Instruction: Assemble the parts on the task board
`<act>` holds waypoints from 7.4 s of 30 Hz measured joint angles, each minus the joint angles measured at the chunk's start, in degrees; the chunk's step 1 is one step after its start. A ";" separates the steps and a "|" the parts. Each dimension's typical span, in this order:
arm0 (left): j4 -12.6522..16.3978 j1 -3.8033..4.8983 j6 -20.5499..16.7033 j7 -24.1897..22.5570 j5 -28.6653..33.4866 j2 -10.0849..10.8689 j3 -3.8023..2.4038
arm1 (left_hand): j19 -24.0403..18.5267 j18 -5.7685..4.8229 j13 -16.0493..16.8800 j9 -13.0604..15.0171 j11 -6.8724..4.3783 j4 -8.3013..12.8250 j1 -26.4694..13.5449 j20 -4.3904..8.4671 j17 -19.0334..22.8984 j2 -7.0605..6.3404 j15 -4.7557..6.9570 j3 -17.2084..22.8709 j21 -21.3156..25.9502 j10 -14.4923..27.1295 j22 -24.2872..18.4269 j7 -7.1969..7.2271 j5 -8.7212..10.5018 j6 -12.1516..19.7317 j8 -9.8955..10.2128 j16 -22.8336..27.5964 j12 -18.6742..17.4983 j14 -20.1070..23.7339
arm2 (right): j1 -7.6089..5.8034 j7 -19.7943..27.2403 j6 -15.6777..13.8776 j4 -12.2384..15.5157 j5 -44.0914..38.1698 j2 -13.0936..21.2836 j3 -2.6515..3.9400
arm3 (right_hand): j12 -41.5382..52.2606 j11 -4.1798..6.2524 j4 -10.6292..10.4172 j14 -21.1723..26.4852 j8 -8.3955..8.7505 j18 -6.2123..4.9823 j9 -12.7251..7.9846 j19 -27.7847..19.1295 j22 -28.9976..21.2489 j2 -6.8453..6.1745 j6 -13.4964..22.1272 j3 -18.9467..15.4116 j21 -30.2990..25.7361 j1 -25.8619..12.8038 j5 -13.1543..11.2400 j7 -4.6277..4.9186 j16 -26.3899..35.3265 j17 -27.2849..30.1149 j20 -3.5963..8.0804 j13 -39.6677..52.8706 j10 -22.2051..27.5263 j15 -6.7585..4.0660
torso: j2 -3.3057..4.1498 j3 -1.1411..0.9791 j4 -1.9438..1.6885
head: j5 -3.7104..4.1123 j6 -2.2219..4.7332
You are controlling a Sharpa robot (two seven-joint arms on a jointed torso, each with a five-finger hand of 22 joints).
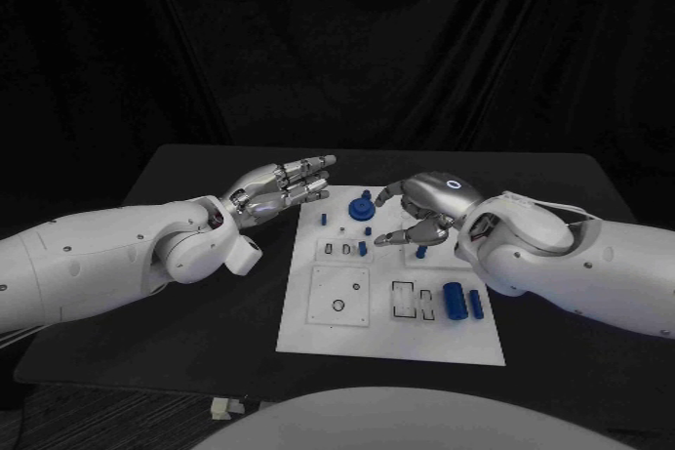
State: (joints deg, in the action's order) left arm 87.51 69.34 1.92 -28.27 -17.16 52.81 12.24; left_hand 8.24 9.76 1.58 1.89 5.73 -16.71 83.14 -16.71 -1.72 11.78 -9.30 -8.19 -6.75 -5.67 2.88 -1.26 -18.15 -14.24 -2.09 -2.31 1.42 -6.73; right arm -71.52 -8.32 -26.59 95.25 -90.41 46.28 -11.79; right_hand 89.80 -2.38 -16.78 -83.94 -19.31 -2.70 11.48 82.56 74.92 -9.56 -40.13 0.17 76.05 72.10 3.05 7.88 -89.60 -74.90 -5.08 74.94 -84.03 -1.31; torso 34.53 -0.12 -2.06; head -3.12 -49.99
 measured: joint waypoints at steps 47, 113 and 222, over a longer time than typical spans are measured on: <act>-15.44 17.40 31.06 65.89 -35.58 -28.41 -0.10 | 75.74 -8.53 72.30 10.73 -4.52 1.14 -17.20 11.62 -73.22 0.55 10.85 -6.94 -82.78 -78.08 72.06 -3.55 11.18 -45.65 -13.98 -87.54 72.94 -77.32 | -6.20 3.44 -1.66 1.62 4.90 5.27 -0.06 | 0.00 0.44 0.11 -0.06 -4.03 0.92 0.79 1.29 0.02 8.84 -7.98 1.83 8.40 -0.78 10.47 -1.72 -0.01 0.00 0.36 -0.02 -0.01 -0.38 | -0.22 -2.03 4.15 | -3.99 0.00; -20.88 9.72 24.98 68.43 -33.85 -29.50 -0.06 | 75.74 -8.51 71.13 12.25 -5.01 3.36 -16.20 12.83 -73.19 -0.45 12.07 -3.46 -82.78 -77.77 72.03 -2.53 8.71 -48.72 -12.10 -87.54 73.13 -77.33 | -3.56 1.98 1.00 0.04 5.52 4.25 -0.05 | 0.00 0.43 0.11 -0.06 -4.03 0.90 0.65 1.29 -0.02 8.83 -7.97 1.83 7.33 -0.78 11.55 -1.72 -0.03 0.00 0.36 0.01 -0.01 -0.38 | -0.38 -2.32 4.98 | -5.16 0.00; -19.26 7.51 23.67 67.10 -33.78 -27.30 -0.07 | 75.74 -8.51 59.16 16.27 -3.86 12.77 -9.86 13.65 -73.22 -3.60 12.85 6.90 -82.06 -75.33 72.05 -2.14 2.33 -49.12 -8.89 -87.54 80.05 -77.34 | -2.94 0.31 3.92 -0.71 5.58 3.99 -0.05 | 0.00 0.43 0.27 -0.06 -3.82 0.90 0.59 1.29 0.02 9.06 -8.58 1.66 3.93 -0.10 11.55 -1.50 -0.04 0.00 0.36 0.01 -0.01 -0.38 | -0.57 -2.22 4.92 | -5.85 0.00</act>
State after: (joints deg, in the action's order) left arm 68.25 76.85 25.59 38.83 -50.94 25.51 12.17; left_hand 83.98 1.25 60.74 18.16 1.87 -3.94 73.28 -3.06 -74.94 8.18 3.55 -1.29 -88.81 -81.00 74.93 -3.41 -15.82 -63.36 -10.98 -89.85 81.48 -84.06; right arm -74.46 -8.00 -22.67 94.54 -84.82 50.27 -11.83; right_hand 89.80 -1.95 -16.51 -83.99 -23.13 -1.80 12.07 83.84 74.94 -0.50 -48.72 1.83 79.98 72.00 14.60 6.38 -89.65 -74.90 -4.72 74.95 -84.03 -1.69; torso 33.96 -2.33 2.86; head -8.97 -49.99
